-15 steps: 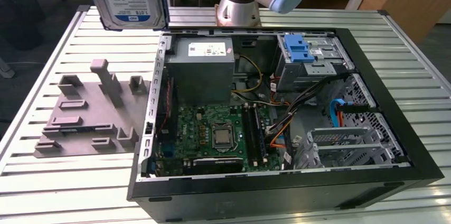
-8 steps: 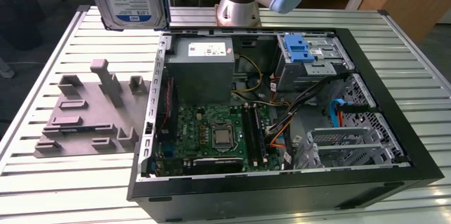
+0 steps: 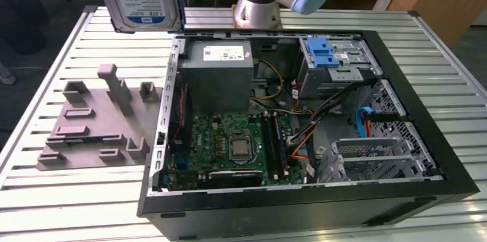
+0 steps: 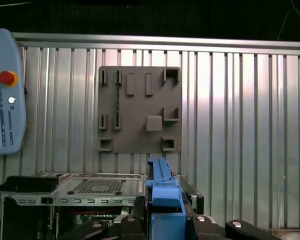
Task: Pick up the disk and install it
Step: 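Pick up the disk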
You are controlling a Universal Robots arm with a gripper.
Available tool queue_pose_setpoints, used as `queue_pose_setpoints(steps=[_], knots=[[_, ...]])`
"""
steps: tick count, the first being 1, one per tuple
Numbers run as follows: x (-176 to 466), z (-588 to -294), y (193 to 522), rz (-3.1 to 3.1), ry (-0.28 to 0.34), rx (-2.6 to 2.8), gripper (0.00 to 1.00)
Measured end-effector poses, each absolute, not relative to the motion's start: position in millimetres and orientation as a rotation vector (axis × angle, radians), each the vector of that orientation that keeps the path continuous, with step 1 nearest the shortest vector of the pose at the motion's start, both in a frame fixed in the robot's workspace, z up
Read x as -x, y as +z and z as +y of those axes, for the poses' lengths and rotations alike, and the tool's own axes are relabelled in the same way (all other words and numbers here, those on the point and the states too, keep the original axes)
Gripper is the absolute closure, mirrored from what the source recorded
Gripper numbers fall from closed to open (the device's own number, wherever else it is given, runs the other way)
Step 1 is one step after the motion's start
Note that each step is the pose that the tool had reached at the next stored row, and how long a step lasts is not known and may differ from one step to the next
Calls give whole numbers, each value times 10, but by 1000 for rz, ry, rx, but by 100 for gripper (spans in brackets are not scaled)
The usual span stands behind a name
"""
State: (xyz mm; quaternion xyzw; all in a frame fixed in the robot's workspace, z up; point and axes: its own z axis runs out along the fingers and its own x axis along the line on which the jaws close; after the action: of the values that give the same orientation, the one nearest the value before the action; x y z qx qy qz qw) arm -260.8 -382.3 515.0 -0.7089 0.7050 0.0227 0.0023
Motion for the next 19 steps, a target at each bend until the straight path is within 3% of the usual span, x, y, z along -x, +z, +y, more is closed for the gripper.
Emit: queue_pose_setpoints(steps=[19], knots=[[2492, -3823, 5150, 2211, 71, 2224, 64]])
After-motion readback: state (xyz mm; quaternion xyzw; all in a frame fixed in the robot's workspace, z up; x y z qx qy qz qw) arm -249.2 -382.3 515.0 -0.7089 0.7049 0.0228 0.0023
